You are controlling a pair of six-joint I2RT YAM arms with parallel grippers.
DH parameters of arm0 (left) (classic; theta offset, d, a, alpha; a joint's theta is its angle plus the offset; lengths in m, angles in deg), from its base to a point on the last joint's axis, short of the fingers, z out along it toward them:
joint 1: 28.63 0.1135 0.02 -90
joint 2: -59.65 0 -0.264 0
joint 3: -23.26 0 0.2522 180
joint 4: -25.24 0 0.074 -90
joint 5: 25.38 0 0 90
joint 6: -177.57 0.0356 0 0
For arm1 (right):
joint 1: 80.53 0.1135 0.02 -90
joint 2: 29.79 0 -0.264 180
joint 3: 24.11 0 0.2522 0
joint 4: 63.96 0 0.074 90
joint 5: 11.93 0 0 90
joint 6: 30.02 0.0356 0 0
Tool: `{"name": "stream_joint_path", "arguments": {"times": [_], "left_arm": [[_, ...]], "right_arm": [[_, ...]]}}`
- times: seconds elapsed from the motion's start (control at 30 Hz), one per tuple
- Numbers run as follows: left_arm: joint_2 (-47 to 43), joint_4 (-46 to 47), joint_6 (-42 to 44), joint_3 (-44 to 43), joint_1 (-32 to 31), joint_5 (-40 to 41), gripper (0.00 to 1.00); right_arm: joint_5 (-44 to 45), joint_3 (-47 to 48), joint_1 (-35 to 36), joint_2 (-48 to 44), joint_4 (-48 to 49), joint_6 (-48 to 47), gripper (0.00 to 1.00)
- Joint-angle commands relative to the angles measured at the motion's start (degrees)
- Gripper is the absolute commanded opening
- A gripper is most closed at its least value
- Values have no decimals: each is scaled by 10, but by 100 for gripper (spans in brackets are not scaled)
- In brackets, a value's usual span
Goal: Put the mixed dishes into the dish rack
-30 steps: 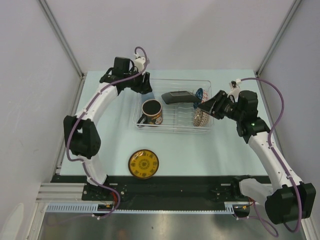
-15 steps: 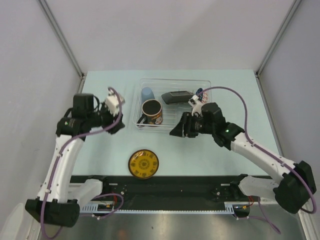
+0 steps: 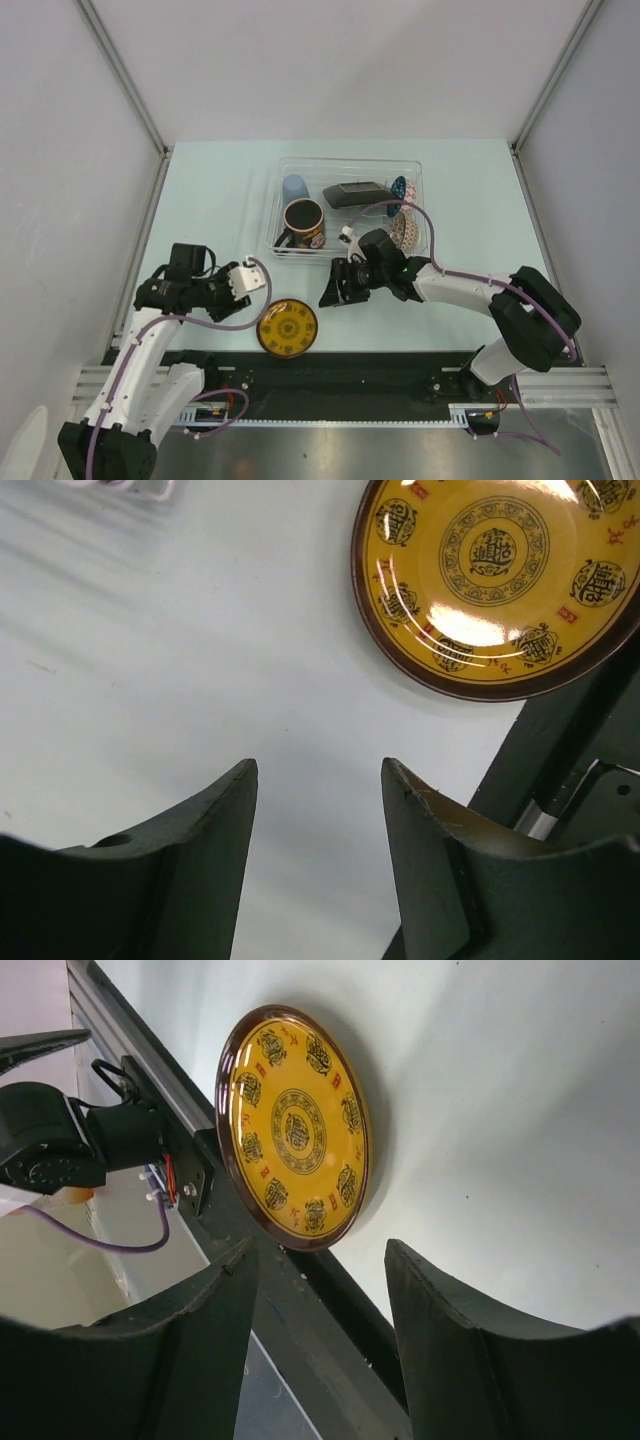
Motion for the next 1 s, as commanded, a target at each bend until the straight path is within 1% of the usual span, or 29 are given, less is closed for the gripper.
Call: {"name": "stream_joint_path", "arguments": {"times": [0.0, 0.03, 0.27, 0.43, 0.6, 0.7, 0.83, 0.87, 0.97], "left_arm": [[23, 83, 53, 37, -50, 4, 58], [29, 90, 51, 42, -60, 18, 58], [82, 113, 58, 62, -126, 41, 60], [111, 121, 78, 73, -148, 59, 60], [122, 110, 139, 95, -164, 82, 60], [124, 113, 158, 107, -181, 91, 61], [137, 116, 152, 110, -216, 92, 61], [140, 125, 149, 115, -221, 93, 61], [142, 141, 142, 123, -231, 91, 61]], "right_arm": [[-21, 2, 8, 34, 65, -1, 59], [-21, 3, 10, 38, 69, 1, 59], [-11, 4, 17, 68, 75, 13, 58], [8, 4, 32, 77, 68, 23, 57], [51, 4, 51, 77, 48, 33, 56], [76, 4, 66, 72, 41, 36, 56], [125, 4, 94, 44, 15, 35, 56], [146, 4, 108, 33, 12, 33, 57], [170, 4, 122, 26, 6, 31, 57]]}}
